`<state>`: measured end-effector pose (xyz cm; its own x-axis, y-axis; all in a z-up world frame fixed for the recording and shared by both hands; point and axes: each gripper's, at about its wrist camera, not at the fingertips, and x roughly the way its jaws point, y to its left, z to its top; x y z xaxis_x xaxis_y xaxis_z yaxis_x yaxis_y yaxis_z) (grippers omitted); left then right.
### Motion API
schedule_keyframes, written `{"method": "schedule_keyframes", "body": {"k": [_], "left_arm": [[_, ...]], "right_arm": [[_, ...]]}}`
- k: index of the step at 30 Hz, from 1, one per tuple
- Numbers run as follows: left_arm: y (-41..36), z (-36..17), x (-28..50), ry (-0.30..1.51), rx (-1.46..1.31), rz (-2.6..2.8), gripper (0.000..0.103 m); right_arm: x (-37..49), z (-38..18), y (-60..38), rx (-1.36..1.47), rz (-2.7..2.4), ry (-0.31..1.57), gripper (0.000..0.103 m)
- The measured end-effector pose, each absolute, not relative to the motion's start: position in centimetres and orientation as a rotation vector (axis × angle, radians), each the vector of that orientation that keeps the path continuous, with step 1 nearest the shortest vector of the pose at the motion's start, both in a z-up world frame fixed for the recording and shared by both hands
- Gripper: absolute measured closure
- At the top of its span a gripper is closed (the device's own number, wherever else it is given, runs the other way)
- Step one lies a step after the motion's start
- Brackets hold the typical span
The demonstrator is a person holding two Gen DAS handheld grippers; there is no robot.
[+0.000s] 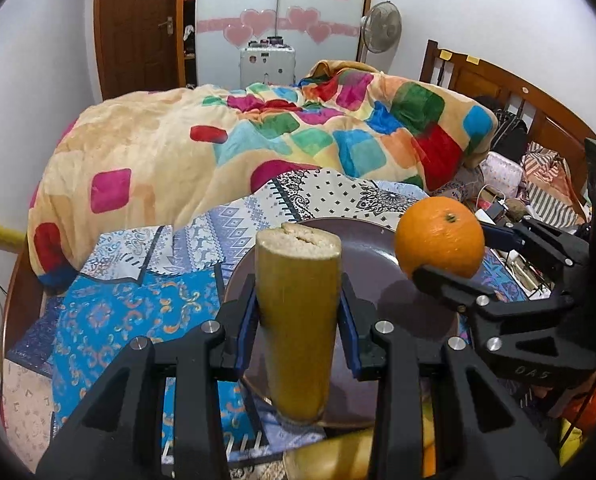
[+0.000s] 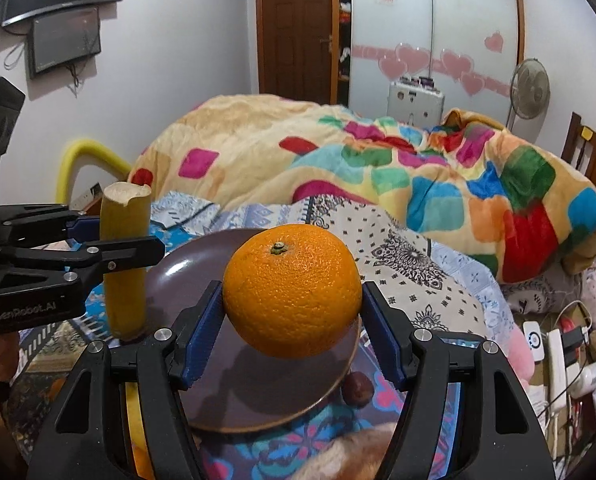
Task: Organize fruits
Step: 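Lift the gourd with the left tool while the right tool carries the orange, then place gourd and orange on the dark plate with the left and right tools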
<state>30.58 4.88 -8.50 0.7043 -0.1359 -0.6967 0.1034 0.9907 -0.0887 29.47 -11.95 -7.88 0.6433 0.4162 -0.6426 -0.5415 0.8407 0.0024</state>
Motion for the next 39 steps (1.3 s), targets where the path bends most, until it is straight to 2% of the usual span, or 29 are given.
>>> {"method": "schedule_keyframes", "body": {"k": [7,20,26,30,39], "left_arm": [[5.3,-9.5,34.0,0.859,-0.095,-0.147,0.067],[4.5,-10.6,35.6,0.886,-0.032,-0.114,0.066],[5.0,-9.3,34.0,0.847,-0.040,-0.115,0.064],[5.2,-8.0,32.4,0.817,-0.034,-0.106,0.064],[4.6,-4.8,26.8,0.734,-0.006,-0.109,0.064]], "right_arm": [[31.9,-9.0,-10.9,-0.218,0.547,0.782,0.038],[33.5,-10.7,-9.8,-0.255,0.509,0.863,0.037],[33.2,-9.9,-10.4,-0.227,0.514,0.836,0.037],[32.0,-8.1,-10.9,-0.229,0.501,0.775,0.031],[27.9,-4.2,-12.2,-0.207,0.489,0.664,0.031]]}}
